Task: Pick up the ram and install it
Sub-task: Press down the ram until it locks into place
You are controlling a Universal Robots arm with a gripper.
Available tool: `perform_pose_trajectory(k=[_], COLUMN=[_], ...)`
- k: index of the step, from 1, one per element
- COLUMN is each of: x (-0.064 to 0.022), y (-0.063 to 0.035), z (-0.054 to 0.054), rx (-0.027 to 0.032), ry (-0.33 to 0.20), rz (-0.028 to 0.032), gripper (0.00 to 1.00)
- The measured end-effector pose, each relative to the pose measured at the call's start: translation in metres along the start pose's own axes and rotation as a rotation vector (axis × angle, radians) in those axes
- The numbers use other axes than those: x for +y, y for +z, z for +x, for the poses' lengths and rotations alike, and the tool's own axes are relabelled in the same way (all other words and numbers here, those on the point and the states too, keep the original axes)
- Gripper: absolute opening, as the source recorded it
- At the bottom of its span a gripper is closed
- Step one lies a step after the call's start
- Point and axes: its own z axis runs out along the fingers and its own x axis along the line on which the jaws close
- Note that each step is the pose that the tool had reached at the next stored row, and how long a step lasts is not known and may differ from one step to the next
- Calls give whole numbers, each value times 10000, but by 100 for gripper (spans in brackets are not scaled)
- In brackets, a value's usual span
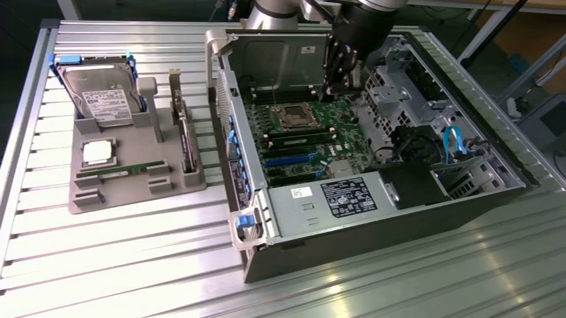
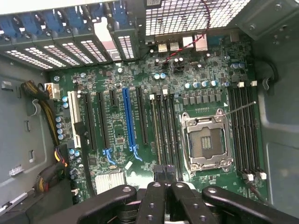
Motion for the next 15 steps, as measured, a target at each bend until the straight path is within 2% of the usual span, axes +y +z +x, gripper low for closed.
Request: perform_pose_trajectory(k=[15], x=[0], y=[0], z=[3], rx=[-71], ry=[1956], rz=[17], gripper=[10])
